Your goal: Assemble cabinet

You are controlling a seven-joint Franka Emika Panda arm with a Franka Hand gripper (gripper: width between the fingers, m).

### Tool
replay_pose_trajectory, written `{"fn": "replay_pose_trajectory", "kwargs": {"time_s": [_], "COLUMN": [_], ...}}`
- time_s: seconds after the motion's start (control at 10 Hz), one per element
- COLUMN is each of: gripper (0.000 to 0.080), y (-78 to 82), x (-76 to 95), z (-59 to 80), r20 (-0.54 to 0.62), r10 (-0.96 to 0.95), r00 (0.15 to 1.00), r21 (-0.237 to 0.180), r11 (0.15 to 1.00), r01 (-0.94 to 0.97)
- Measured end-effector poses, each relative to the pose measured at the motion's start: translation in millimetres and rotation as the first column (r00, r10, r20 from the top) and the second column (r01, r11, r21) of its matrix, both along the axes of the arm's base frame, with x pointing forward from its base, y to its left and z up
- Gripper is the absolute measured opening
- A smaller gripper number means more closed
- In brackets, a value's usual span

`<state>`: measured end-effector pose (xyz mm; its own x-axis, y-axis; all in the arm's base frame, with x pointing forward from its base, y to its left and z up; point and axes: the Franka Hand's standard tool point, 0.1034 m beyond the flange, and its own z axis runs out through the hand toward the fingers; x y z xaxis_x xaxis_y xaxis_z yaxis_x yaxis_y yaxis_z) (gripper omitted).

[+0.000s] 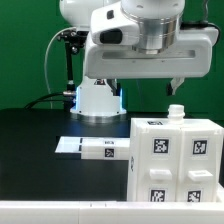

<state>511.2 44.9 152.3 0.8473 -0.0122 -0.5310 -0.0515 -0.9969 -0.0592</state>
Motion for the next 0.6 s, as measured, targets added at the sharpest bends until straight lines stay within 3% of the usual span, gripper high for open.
{"fn": "replay_pose_trajectory", "kwargs": {"time_s": [0.1, 0.2, 0.4, 0.6], "gripper": [0.0797, 0.0797, 0.0797, 0.0797], "y": [-0.6, -3.2, -13.7, -8.4], "x": [-0.3, 0.0, -28.4, -40.0], "z": [-2.3, -14.1, -36.8, -42.4], "r20": [0.005, 0.088, 0.147, 0.17], "r10": [0.004, 0.049, 0.101, 0.109], "r00": [1.0, 0.995, 0.984, 0.979], "r21": [0.003, 0.027, 0.045, 0.028], "r11": [1.0, 0.998, 0.993, 0.993], "r01": [-0.004, -0.051, -0.108, -0.115]}}
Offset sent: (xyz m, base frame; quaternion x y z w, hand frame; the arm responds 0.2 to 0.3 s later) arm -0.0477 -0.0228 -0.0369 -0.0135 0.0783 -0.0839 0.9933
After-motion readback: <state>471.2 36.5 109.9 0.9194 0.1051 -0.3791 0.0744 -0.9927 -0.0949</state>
